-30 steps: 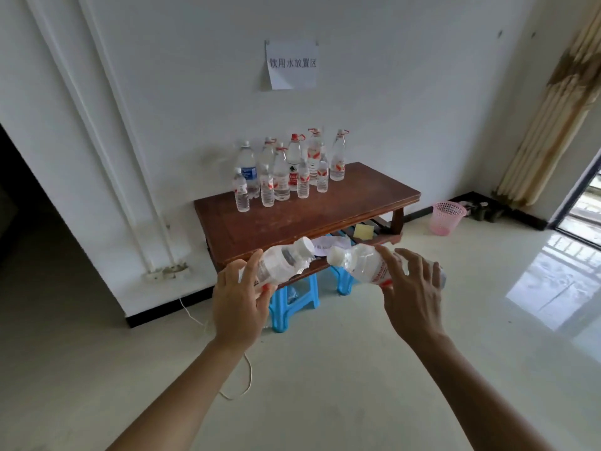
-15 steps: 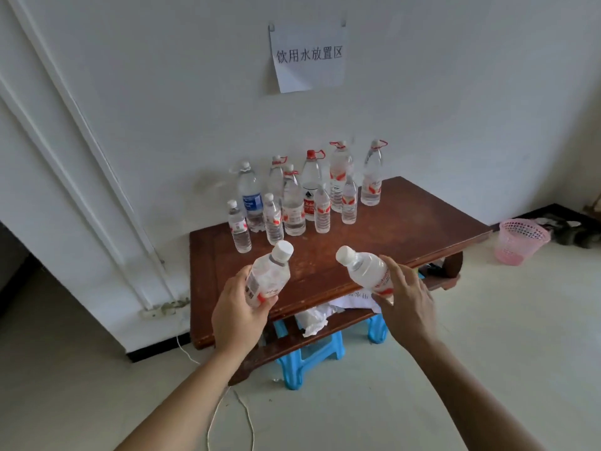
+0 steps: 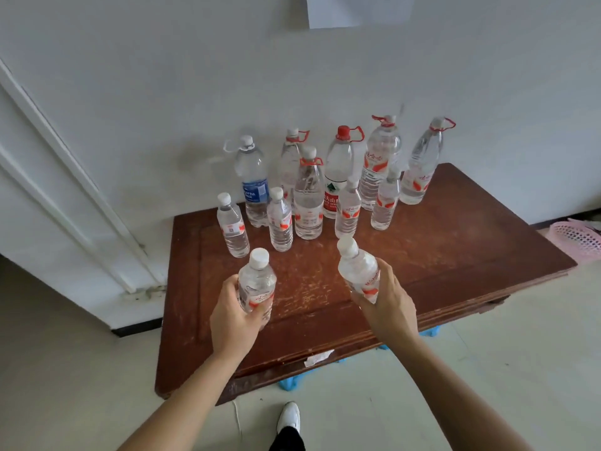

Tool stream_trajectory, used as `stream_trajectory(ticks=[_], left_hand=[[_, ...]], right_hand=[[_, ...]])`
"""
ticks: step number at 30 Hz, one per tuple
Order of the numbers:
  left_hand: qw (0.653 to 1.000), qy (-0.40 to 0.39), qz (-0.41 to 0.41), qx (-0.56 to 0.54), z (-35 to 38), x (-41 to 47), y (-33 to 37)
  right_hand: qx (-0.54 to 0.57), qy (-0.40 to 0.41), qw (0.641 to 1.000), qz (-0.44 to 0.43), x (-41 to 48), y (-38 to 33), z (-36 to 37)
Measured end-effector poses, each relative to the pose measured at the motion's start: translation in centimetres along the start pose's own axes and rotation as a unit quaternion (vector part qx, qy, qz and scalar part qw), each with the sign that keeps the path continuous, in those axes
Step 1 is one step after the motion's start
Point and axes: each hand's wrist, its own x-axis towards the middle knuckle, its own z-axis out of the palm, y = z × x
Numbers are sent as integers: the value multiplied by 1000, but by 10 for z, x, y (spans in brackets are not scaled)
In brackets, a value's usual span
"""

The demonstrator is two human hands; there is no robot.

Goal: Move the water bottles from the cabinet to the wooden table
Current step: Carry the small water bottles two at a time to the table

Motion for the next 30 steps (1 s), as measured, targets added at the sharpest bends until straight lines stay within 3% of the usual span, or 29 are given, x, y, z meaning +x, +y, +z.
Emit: stream_trajectory(ticks=[6, 13, 20, 24, 30], left_hand=[[997, -65, -26, -25, 50, 96, -46], [991, -112, -37, -61, 94, 164, -82], [987, -149, 43, -31, 97, 169, -96], [982, -183, -10, -53, 99, 159, -106], [935, -307, -95, 154, 97, 142, -101]], right_hand=[[14, -34, 998, 56, 87, -11, 63], [103, -32, 987, 116, 158, -26, 142], [127, -15, 987, 96, 159, -31, 169], [138, -9, 983, 122, 158, -28, 167], [81, -22, 993, 86, 131, -16, 139]])
